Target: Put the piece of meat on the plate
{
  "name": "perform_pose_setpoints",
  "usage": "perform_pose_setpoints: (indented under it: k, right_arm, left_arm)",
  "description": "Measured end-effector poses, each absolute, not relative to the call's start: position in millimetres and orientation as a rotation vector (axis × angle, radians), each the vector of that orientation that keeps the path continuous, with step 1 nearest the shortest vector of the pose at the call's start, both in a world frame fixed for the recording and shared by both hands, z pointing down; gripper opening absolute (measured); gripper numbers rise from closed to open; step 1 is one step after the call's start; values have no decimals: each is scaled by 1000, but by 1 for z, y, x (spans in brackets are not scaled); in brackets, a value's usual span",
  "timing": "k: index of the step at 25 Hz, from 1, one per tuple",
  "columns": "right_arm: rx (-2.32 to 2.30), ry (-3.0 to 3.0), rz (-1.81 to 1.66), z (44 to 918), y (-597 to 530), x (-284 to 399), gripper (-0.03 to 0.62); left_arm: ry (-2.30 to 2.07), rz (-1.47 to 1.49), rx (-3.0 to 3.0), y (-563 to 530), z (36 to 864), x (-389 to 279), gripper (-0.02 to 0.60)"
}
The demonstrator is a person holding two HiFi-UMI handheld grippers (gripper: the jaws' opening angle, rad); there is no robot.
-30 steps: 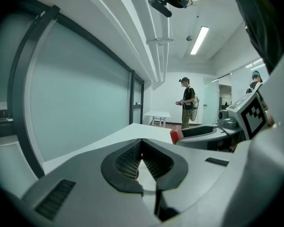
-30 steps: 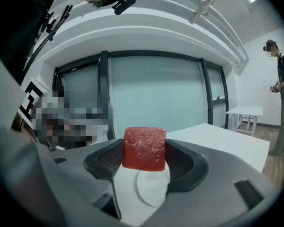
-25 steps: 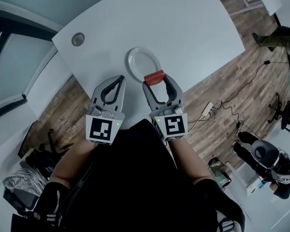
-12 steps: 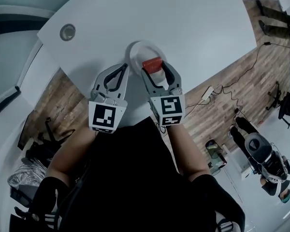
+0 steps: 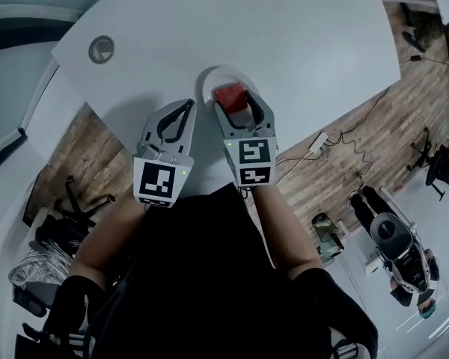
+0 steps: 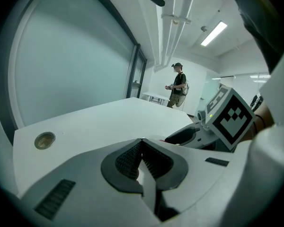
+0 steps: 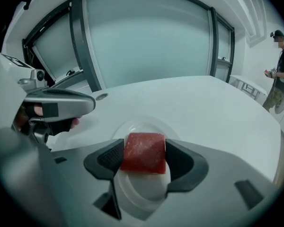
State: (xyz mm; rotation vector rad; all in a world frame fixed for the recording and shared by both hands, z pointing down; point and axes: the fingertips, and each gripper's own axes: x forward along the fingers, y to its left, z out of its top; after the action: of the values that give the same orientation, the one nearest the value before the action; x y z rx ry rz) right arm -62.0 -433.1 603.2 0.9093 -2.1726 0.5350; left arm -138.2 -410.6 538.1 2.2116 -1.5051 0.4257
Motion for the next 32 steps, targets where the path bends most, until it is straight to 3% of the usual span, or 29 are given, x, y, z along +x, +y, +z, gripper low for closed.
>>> perform_pose_setpoints:
  k: [9, 11, 15, 32]
  right_arm:
    - [982, -2318, 483, 554, -437, -63, 274]
    - [1037, -2371, 447, 529, -432, -60, 158]
    - [1142, -2486, 373, 475, -417, -47, 10]
    - [1110, -2919, 41, 327, -353, -20, 3]
  left_arm:
    - [-1548, 423, 2265, -411, 514, -132, 3]
    - [-1578, 415, 2291, -406, 499, -131, 3]
    - [-1619, 390, 2362, -390, 462, -116, 3]
    - [-1912, 164, 2479, -336, 331, -72, 3]
